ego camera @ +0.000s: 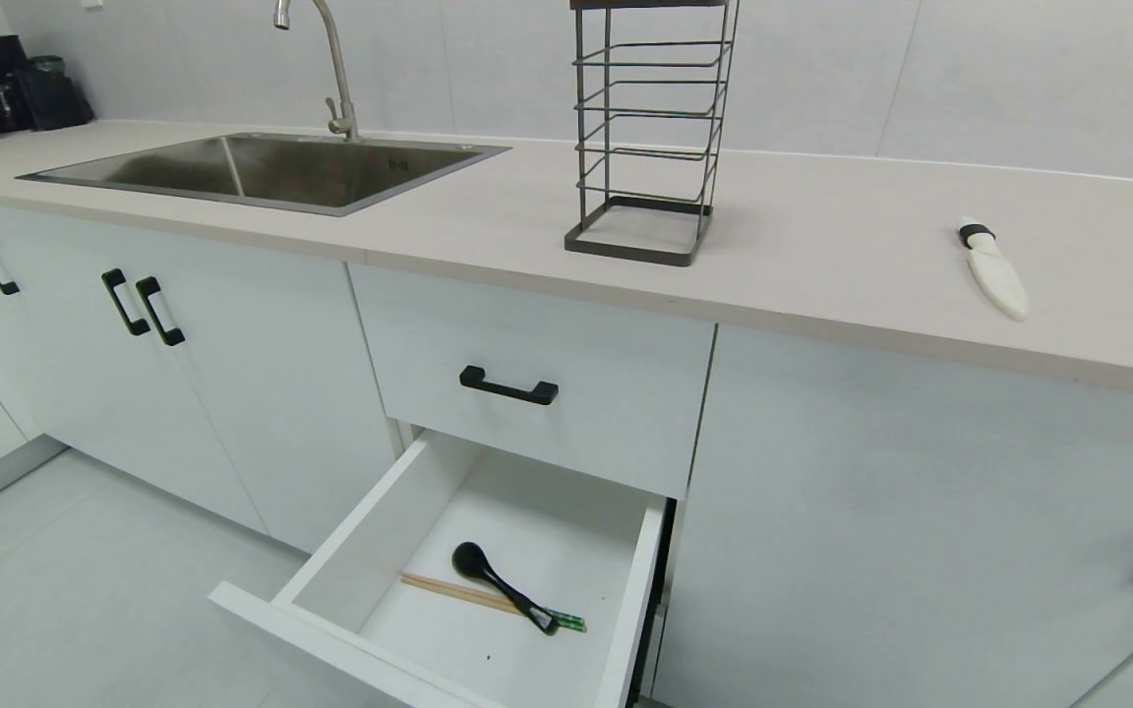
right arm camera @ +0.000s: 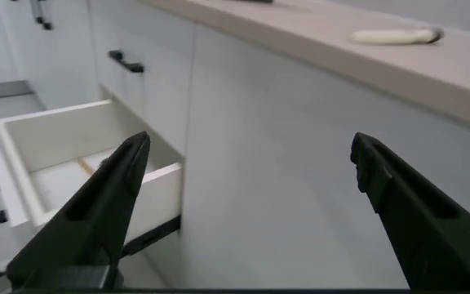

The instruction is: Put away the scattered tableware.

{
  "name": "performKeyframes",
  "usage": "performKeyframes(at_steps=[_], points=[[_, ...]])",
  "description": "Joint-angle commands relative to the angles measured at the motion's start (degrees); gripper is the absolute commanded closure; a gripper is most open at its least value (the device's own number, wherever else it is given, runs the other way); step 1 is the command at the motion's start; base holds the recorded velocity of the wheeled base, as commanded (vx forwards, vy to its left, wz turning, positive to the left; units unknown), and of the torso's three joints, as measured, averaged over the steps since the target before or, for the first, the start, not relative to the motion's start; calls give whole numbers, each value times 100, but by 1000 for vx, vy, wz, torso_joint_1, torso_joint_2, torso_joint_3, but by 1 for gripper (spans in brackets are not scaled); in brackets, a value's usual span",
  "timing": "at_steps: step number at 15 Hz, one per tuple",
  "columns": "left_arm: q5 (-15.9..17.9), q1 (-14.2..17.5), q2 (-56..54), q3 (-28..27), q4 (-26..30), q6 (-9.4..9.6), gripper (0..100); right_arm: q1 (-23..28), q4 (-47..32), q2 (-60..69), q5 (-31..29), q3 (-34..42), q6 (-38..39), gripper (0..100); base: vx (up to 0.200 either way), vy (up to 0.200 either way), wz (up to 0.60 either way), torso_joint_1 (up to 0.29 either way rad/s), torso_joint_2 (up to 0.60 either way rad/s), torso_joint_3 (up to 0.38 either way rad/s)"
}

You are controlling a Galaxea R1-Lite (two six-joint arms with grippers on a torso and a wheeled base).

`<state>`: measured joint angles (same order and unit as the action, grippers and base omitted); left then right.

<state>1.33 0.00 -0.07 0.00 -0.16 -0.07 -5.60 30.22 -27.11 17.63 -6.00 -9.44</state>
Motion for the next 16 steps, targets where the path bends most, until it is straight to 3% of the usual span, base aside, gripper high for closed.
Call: performKeyframes(at_steps=[1,3,5,6,8,11,16], points=[[-1,0,7,0,-2,-1,0,1043,-403,1129,241,72,-67,0,0,0,0,0,0,0],[-1,0,7,0,-2,-1,0,1122,-737,1446,285,283,-111,0,0,0,0,0,0,0],[-1,0,7,0,-2,-1,0,630,-754,1613,294,573,-173,0,0,0,0,0,0,0],[-1,0,7,0,-2,-1,0,621,-763,1621,285,582,-173,0,0,0,0,0,0,0],[-1,0,7,0,-2,-1,0,621,-1607,2474,259,600,-138,0,0,0,0,0,0,0],[-1,0,7,0,-2,-1,0,568,-2574,2711,-515,600,320,0,0,0,0,0,0,0],[-1,0,7,0,-2,-1,0,568,-2688,2711,-550,600,539,0,0,0,0,0,0,0]])
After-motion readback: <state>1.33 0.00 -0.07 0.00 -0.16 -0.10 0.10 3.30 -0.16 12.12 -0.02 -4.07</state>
